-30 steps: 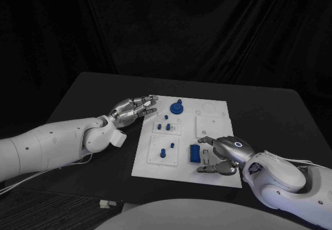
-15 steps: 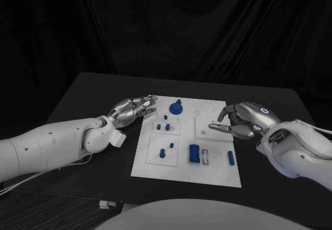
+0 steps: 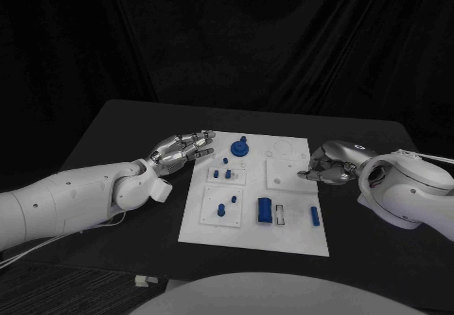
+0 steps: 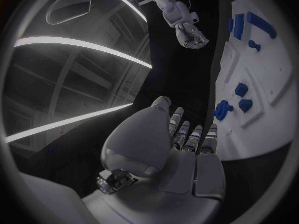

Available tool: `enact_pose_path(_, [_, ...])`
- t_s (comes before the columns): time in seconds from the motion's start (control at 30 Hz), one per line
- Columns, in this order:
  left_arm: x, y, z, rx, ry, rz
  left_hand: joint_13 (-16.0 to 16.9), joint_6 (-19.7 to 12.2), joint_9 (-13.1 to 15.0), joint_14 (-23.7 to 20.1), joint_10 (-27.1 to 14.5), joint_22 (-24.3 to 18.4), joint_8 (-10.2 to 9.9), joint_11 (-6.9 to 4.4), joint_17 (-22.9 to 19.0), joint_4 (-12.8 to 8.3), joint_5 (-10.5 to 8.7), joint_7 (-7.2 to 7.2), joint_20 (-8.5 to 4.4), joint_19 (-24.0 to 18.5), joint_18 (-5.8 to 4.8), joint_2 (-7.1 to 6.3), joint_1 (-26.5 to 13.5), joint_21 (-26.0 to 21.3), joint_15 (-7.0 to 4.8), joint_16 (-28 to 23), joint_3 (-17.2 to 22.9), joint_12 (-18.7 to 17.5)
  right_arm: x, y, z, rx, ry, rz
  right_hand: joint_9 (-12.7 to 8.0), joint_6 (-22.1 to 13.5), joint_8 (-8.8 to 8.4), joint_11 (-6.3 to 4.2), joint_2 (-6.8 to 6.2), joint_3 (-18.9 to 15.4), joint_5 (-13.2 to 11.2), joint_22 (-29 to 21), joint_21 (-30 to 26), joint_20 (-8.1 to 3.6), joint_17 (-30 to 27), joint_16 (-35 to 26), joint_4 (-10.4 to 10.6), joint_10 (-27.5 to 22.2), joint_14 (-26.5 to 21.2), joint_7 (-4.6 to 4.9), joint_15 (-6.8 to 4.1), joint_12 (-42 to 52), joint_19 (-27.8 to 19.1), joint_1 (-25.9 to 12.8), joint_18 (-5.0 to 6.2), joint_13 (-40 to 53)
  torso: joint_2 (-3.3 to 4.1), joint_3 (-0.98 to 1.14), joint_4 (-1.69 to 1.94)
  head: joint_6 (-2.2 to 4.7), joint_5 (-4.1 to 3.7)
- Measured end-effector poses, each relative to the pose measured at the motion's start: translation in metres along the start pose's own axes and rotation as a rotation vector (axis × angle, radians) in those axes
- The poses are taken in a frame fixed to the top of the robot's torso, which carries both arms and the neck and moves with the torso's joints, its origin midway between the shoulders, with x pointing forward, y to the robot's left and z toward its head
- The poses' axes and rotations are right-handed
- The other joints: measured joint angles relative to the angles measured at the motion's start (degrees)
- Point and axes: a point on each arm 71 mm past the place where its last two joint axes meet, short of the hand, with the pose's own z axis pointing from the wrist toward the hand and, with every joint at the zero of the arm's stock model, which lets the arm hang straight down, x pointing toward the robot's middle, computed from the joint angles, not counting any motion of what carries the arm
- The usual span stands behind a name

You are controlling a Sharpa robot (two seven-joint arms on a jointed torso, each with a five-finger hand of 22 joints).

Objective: Assemble the parts on the task board

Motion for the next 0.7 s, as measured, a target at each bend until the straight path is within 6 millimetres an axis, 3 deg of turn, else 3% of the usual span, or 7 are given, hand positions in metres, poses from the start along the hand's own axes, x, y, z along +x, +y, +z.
enact_pose_path(0.03, [0.000, 0.000, 0.000, 0.000, 0.000, 0.000, 0.0, 0.0, 0.0, 0.0, 0.0, 0.0, 0.0, 0.00, 0.0, 0.0, 0.00, 0.00, 0.00, 0.0, 0.00, 0.00, 0.0, 0.0, 0.00, 0.0, 0.0, 0.0, 0.002, -0.001, 0.001, 0.016, 0.023, -0.007, -1.4, 1.6, -3.38, 0.00, 0.00, -0.3, -0.8, 0.0, -0.3, 0.13, 0.0, 0.0, 0.0, 0.0, 0.0, 0.32, 0.00, 0.0, -0.1, 0.0, 0.00, 0.0, 0.02, 0.00, 0.02, 0.00, -0.07])
enact_pose_path(0.1, [0.000, 0.000, 0.000, 0.000, 0.000, 0.000, 0.0, 0.0, 0.0, 0.0, 0.0, 0.0, 0.0, 0.00, 0.0, 0.0, 0.00, 0.00, 0.00, 0.0, 0.00, 0.00, 0.0, 0.0, 0.00, 0.0, 0.0, 0.0, 0.005, -0.003, 0.002, 0.052, 0.075, -0.023, -3.1, 4.0, -7.46, 0.00, 0.04, -1.2, -3.2, 0.0, -0.3, 0.30, 0.0, 0.0, -0.1, 0.0, 0.0, 0.58, 0.00, 0.0, -0.3, -0.6, 0.00, 0.0, 0.07, 0.00, 0.02, 0.00, -0.21])
enact_pose_path(0.23, [0.000, 0.000, 0.000, 0.000, 0.001, 0.000, 0.0, 0.2, 0.0, 0.0, 0.2, 0.0, 0.0, 0.23, 0.0, 0.0, 0.00, 0.21, 0.00, 0.0, 0.00, 0.00, 0.0, 0.0, 0.00, 0.0, 0.0, 0.0, 0.011, -0.009, 0.002, 0.113, 0.163, -0.053, -4.8, 7.0, -11.87, 0.00, 0.16, -2.2, -5.5, 0.0, -1.1, 0.40, 0.0, 0.0, -0.4, 0.0, 0.0, 0.65, 0.00, 0.0, -0.4, -1.4, 0.00, 0.0, 0.10, 0.03, -0.01, 0.00, -0.32])
enact_pose_path(0.33, [0.001, 0.000, 0.001, 0.000, 0.002, 0.000, 0.0, 0.2, 0.0, 0.0, 0.2, 0.0, 0.0, 0.23, 0.0, 0.0, 0.00, 0.21, 0.00, 0.0, 0.00, 0.00, 0.0, 0.0, 0.00, 0.0, 0.3, 0.0, 0.015, -0.011, 0.003, 0.146, 0.217, -0.070, -6.9, 6.1, -16.69, 1.08, 0.15, -2.8, -5.6, 0.0, -3.2, 0.85, 0.0, -0.8, -0.8, 0.0, -0.1, 1.69, 0.96, 0.0, -0.8, -1.4, 0.01, 0.0, 0.10, 0.05, -0.06, 0.00, -0.28])
enact_pose_path(0.47, [0.001, 0.000, 0.001, 0.000, 0.002, -0.001, 0.0, 0.2, 0.1, 0.0, 0.2, 0.0, 0.2, 0.23, 0.0, 0.0, 0.00, 0.21, 0.00, 0.0, 0.00, 0.00, 0.0, 0.0, 0.00, 0.0, 0.3, 0.3, 0.020, -0.012, 0.003, 0.172, 0.265, -0.080, -7.2, 9.1, -17.54, 1.17, 0.15, -3.2, -5.2, 0.0, -3.5, 0.92, 0.0, -0.9, -1.1, -0.1, -0.1, 1.18, 0.98, 0.0, -0.9, -1.4, 0.01, 0.0, 0.09, 0.07, -0.07, 0.00, -0.27])
enact_pose_path(0.57, [0.001, 0.000, 0.001, 0.000, 0.002, -0.001, 0.1, 0.2, 0.1, 0.0, 0.2, 0.0, 0.2, 0.23, 0.0, 0.0, 0.00, 0.21, 0.00, 0.0, 0.00, 0.00, 0.0, 0.0, 0.00, 0.0, 0.3, 0.3, 0.022, -0.013, 0.003, 0.184, 0.288, -0.083, -6.0, 12.0, -16.75, 0.20, 0.15, -3.6, -4.1, 0.0, -3.9, 0.73, 0.0, -0.9, -1.5, 0.0, 0.0, 0.16, 0.52, 0.0, -1.1, -1.4, 0.01, 0.0, 0.09, 0.06, -0.07, 0.00, -0.39])
enact_pose_path(0.7, [0.001, 0.000, 0.001, 0.000, 0.002, -0.001, 0.1, 0.4, 0.0, 0.0, 0.3, -0.1, 0.2, 0.62, 0.0, 0.0, 0.00, 0.42, 0.00, 0.0, 0.00, 0.00, 0.0, 0.0, 0.00, 0.0, 0.3, 0.3, 0.025, -0.014, 0.004, 0.197, 0.308, -0.085, -4.2, 13.2, -15.97, -0.31, 0.48, -4.0, -3.6, 0.0, -3.9, 0.11, 0.0, -0.9, -1.4, 0.1, 0.1, -0.72, 0.10, 0.0, -0.9, -1.7, 0.01, 0.0, 0.09, 0.07, -0.07, -0.01, -0.57])
